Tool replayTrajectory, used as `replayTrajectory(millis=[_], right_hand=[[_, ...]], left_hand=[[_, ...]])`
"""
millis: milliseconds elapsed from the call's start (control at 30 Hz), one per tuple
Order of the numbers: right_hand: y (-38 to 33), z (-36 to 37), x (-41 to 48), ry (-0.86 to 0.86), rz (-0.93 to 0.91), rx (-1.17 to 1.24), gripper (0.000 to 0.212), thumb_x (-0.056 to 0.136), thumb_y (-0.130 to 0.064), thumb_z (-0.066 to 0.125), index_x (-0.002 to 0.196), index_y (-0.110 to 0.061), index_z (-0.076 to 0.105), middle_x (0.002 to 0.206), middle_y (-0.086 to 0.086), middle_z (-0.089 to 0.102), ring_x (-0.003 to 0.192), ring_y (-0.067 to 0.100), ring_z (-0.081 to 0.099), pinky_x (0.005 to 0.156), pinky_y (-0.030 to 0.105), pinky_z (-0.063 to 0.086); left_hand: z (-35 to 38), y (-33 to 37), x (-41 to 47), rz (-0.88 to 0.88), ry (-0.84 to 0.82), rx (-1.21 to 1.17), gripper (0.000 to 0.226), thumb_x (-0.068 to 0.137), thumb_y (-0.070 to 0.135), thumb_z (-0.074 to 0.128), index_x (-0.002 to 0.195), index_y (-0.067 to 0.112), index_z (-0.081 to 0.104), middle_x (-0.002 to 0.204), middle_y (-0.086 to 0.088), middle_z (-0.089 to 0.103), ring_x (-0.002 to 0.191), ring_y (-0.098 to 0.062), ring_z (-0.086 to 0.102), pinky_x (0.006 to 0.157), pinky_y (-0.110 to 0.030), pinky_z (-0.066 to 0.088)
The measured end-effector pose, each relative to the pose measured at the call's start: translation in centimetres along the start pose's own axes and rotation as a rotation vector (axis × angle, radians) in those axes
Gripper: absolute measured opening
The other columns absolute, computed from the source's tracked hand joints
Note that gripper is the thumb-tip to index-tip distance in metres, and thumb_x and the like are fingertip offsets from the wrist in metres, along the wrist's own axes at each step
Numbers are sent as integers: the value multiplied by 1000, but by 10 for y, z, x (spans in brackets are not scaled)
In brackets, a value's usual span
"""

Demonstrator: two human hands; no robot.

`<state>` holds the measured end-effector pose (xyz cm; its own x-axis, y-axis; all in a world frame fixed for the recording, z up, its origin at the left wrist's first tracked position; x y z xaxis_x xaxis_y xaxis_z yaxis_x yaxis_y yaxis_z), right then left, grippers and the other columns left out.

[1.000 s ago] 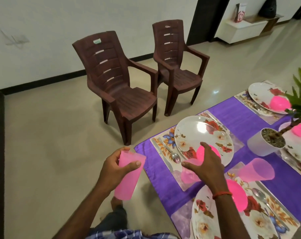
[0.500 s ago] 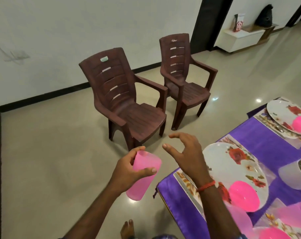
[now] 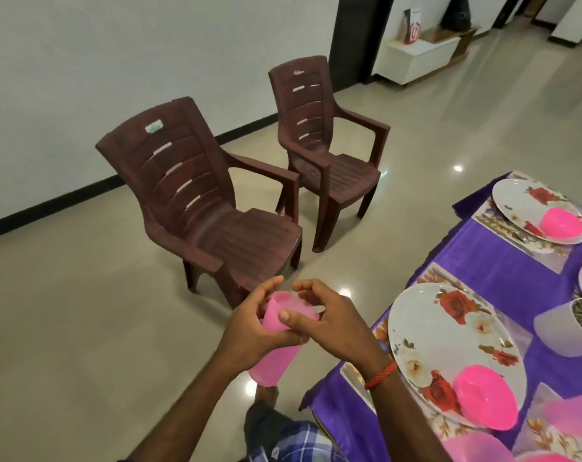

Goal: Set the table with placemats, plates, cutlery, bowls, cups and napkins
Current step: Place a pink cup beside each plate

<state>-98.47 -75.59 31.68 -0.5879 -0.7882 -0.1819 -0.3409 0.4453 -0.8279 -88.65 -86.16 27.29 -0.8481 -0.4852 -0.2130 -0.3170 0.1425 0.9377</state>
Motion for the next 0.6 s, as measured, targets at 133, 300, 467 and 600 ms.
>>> replayTrajectory(millis=[133, 300, 467, 600], right_hand=[[11, -12, 36, 85, 6, 35, 52, 79, -63, 72, 123, -38, 56, 108, -25, 59, 104, -4, 58, 85, 19, 53], [31, -27, 85, 149, 86, 170, 59, 75, -62, 76, 125, -38, 56, 111, -28, 58, 106, -6, 57, 83, 13, 50], [41, -48, 123, 196, 118, 193, 62, 74, -65, 76, 125, -36, 57, 112, -26, 59, 106, -4, 57, 86, 17, 53], [43, -67, 139, 254, 153, 230, 60, 73, -59, 80, 124, -36, 58, 107, -26, 60, 102, -4, 59, 82, 15, 54]], left_hand=[[-3, 6, 47, 28, -56, 5, 114, 48, 60, 92, 147, 53, 35, 135, 21, 53, 113, -14, 64, 89, -37, 61], [-5, 13, 110, 39, -116, 46, 113, 50, 60, 91, 147, 49, 36, 134, 29, 51, 115, -9, 62, 86, -27, 60], [-2, 22, 159, 47, -162, 41, 108, 52, 52, 93, 146, 45, 40, 133, 23, 56, 116, -12, 63, 88, -31, 61], [2, 26, 186, 29, -205, 27, 104, 52, 52, 93, 145, 39, 46, 132, 16, 61, 115, -16, 65, 86, -35, 63]])
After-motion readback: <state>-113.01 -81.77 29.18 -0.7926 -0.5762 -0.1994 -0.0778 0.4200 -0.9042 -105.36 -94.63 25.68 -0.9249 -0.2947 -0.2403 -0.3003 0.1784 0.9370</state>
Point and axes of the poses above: each hand's wrist, its own x-axis towards the middle knuckle, its own z-axis out of the palm, y = z × x, the point moved 10 cm from there along x, towards the middle knuckle
